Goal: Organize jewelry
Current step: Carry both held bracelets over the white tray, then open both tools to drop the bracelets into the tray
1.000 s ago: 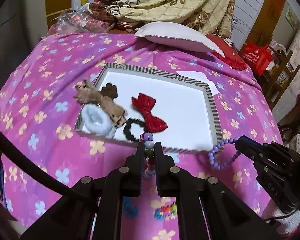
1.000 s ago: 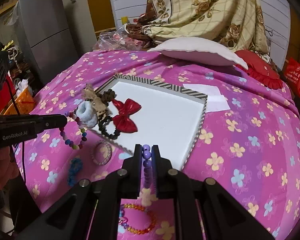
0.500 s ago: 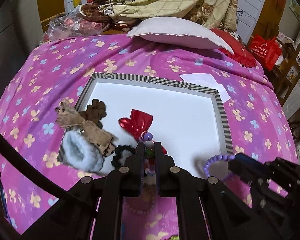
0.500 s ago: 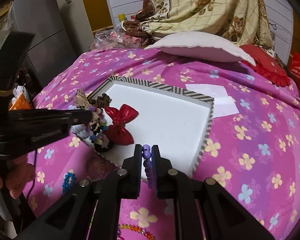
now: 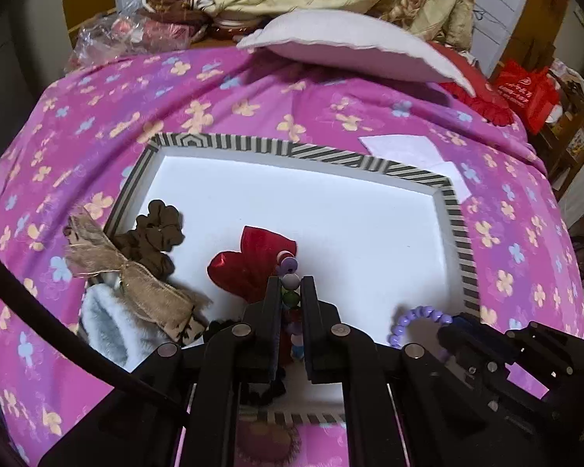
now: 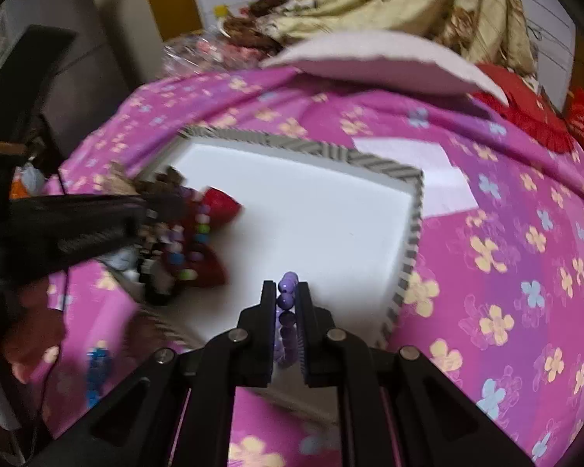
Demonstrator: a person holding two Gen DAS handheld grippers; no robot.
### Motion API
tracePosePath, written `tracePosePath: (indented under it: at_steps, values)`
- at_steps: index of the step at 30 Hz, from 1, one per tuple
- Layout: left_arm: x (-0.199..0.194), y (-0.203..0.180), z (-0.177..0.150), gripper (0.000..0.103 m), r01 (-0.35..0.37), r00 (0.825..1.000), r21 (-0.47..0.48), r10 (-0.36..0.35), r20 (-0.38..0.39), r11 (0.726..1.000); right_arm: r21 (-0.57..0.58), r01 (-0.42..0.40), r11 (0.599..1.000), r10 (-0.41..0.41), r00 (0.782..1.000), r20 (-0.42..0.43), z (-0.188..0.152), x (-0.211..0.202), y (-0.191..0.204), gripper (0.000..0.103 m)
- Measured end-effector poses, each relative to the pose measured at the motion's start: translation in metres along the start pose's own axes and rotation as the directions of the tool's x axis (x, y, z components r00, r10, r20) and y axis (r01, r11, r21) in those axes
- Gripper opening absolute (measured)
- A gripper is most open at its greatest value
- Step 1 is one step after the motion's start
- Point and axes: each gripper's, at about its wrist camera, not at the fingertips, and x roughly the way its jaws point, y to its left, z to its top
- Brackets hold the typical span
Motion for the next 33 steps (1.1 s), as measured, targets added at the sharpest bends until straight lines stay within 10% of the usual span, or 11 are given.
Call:
tracePosePath:
  at_steps: [14, 33]
  values:
    - [0.038, 0.006, -0.004, 0.022, -0.005, 0.998, -0.043, 0.002, -0.059, 0.999, 0.030, 0.005, 1.000, -0.004, 0.999, -0.051, -0.014, 0.022, -0.004, 0.025]
    - [-0.035, 0.016, -0.045, 0.032, -0.039, 0.998, -0.024, 0.040, 0.041, 0.999, 0.049, 0.008, 0.999, -0.010, 0.999, 0.048, -0.032, -0.036, 0.020, 0.047]
